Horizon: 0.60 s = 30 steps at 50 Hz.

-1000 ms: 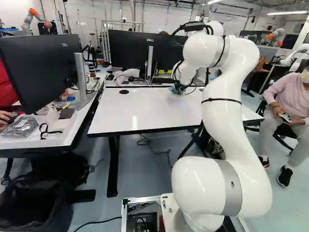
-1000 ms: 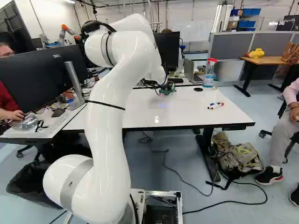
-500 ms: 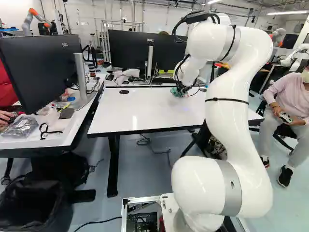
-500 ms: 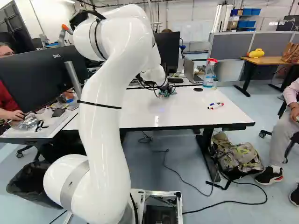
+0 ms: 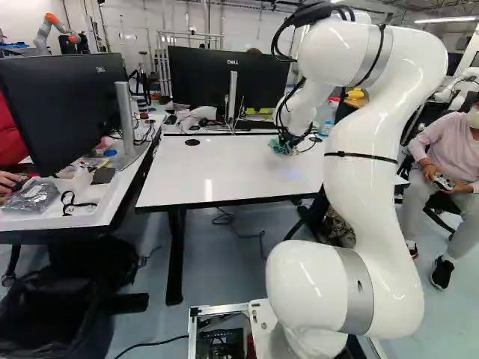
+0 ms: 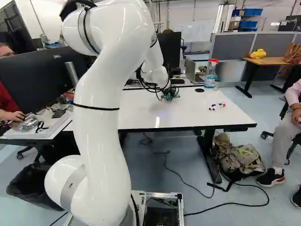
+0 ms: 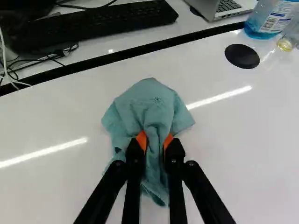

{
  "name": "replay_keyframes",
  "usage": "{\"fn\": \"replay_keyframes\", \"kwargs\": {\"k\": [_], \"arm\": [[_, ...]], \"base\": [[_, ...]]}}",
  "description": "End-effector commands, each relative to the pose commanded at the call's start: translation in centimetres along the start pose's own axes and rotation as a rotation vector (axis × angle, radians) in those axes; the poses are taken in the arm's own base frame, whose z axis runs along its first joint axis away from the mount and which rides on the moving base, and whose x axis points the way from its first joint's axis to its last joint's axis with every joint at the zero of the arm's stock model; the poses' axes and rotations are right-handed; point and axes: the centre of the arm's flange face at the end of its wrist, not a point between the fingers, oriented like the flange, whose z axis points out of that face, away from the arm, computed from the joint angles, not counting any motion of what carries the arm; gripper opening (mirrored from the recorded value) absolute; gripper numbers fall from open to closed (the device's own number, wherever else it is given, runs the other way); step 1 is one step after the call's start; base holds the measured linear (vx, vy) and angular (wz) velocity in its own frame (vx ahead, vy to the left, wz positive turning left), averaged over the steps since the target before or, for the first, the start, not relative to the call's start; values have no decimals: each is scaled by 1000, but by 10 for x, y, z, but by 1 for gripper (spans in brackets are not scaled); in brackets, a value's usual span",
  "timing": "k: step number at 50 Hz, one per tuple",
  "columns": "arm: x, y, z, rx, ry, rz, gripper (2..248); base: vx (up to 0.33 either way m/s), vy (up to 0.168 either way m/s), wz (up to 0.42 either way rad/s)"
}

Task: Clean the table with the green towel

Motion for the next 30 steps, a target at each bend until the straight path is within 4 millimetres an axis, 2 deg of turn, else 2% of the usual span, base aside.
{"fn": "replay_keyframes", "kwargs": {"k": [17, 30], "arm": [[7, 0, -12, 0, 18, 0, 58], [6, 0, -37, 0, 32, 0, 58]], "base": [[0, 0, 0], [0, 0, 0]]}}
